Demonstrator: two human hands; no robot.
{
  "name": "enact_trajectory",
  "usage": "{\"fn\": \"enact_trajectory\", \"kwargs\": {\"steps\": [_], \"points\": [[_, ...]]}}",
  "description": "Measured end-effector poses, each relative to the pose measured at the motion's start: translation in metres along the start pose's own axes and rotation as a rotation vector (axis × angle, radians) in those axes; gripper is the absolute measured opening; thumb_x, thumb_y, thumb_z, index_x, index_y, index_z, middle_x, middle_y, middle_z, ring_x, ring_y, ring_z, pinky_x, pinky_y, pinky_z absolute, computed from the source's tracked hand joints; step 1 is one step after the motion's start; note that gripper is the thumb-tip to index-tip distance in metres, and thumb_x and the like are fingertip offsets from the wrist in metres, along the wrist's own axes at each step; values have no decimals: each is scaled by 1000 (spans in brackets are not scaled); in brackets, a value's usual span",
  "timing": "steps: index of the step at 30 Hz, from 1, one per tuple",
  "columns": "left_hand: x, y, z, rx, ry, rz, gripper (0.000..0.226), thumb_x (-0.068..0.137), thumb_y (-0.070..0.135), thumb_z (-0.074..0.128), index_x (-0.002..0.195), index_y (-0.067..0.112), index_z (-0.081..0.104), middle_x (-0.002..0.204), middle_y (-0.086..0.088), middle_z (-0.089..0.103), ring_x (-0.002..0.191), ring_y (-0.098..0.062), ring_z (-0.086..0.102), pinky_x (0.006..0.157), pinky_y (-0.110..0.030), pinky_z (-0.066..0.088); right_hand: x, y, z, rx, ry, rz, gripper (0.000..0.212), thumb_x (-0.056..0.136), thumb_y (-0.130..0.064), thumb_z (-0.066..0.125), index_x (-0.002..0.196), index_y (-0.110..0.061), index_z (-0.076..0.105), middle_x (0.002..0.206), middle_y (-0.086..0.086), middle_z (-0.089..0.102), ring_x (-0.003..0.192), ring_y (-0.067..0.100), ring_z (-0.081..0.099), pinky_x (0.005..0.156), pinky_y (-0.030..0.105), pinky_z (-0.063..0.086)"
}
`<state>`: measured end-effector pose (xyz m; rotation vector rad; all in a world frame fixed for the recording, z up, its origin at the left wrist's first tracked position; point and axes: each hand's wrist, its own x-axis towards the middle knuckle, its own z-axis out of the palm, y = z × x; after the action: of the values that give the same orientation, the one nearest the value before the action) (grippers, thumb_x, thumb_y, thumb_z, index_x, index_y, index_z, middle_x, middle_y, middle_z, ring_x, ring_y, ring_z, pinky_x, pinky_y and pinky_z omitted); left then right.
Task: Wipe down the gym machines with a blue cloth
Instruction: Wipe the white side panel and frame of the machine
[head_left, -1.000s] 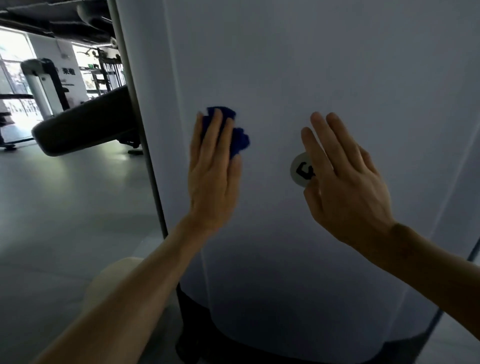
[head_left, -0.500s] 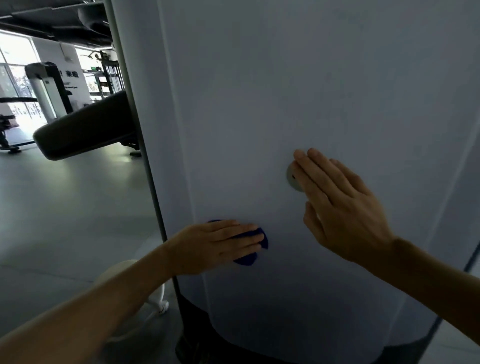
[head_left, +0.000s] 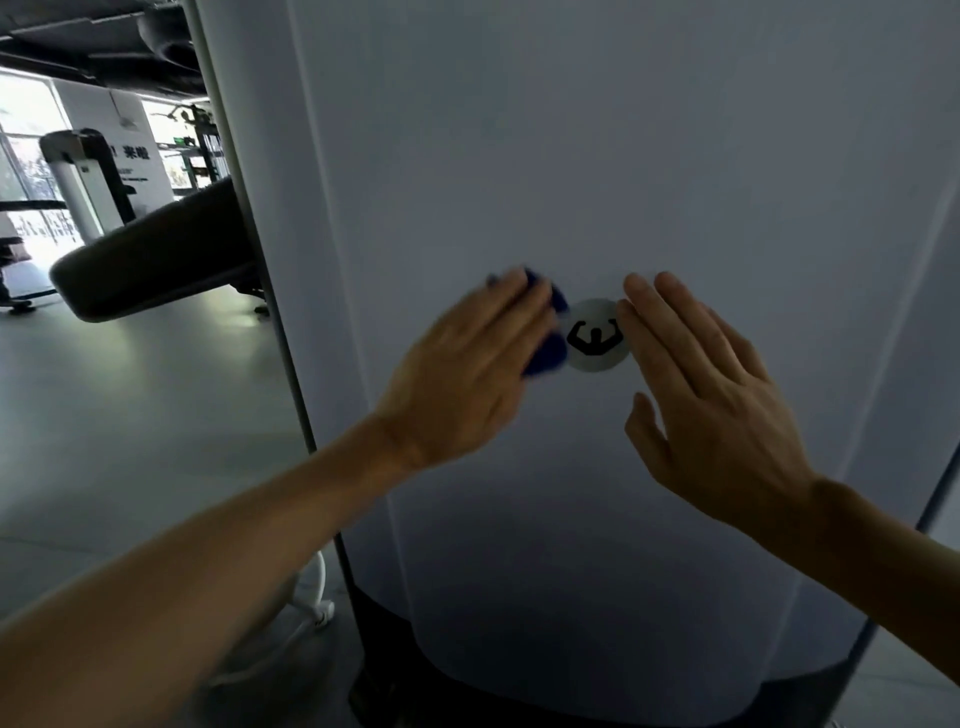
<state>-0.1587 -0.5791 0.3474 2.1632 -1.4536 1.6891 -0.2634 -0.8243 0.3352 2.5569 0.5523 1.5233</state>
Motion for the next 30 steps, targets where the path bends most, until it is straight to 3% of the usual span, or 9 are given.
{"fn": "enact_trajectory", "kwargs": {"steps": [5,8,11,13,16,18,21,25,30], "points": [[-86,31,22,124,-286,293,51,113,21,22,162,5,15,170,-11,6,160,-31,-2,130,-43,-5,-16,-15,12,2,-33,13,75,92,-12,54,159,0,24,170,13,16,158,27,11,129,40,12],[-109,29,19,206,-388,455,64,110,19,39,165,6,9,171,-14,5,160,-32,-10,130,-44,-6,-21,-16,11,6,-67,0,79,90,-11,56,160,-1,20,171,12,12,159,25,8,129,37,8],[-104,21,11,253,-394,509,75,105,16,54,166,8,12,173,-12,8,160,-32,-4,131,-43,-1,-18,-6,1,8,-86,-8,86,87,-10,66,161,-3,22,171,9,13,159,23,10,129,39,13],[-79,13,1,284,-303,416,69,106,10,48,166,10,13,173,-12,9,161,-32,1,131,-43,2,-10,5,-8,19,-84,19,90,84,-14,72,160,-4,25,171,8,15,159,22,10,128,39,13],[-2,-11,-16,278,-2,41,61,108,2,43,164,11,20,170,-11,20,159,-33,14,130,-39,12,3,18,-21,9,-93,44,91,86,-23,71,161,-6,22,171,8,12,159,21,7,129,33,5],[56,-23,-29,222,125,-196,56,110,9,49,162,5,26,168,-13,29,157,-35,23,128,-37,19,7,20,-25,15,-87,77,92,87,-25,71,162,-7,21,172,7,11,159,21,5,129,34,6],[90,-12,-25,74,207,-291,52,110,14,53,155,-6,37,163,-23,35,154,-39,29,128,-43,24,5,14,-26,42,-57,161,92,87,-22,72,162,-6,21,172,7,11,159,21,5,128,35,8],[23,38,8,53,-41,51,50,111,19,51,155,-1,40,165,-19,31,155,-34,26,130,-41,14,-8,6,-20,44,-25,213,87,90,-16,69,161,-3,22,171,10,11,159,23,5,128,28,2],[-60,60,21,84,-330,388,50,114,14,21,162,3,25,171,-14,18,160,-28,9,131,-40,3,-30,6,-14,-3,-82,157,89,85,-7,71,160,-1,24,171,11,12,159,24,6,127,27,-1]]}}
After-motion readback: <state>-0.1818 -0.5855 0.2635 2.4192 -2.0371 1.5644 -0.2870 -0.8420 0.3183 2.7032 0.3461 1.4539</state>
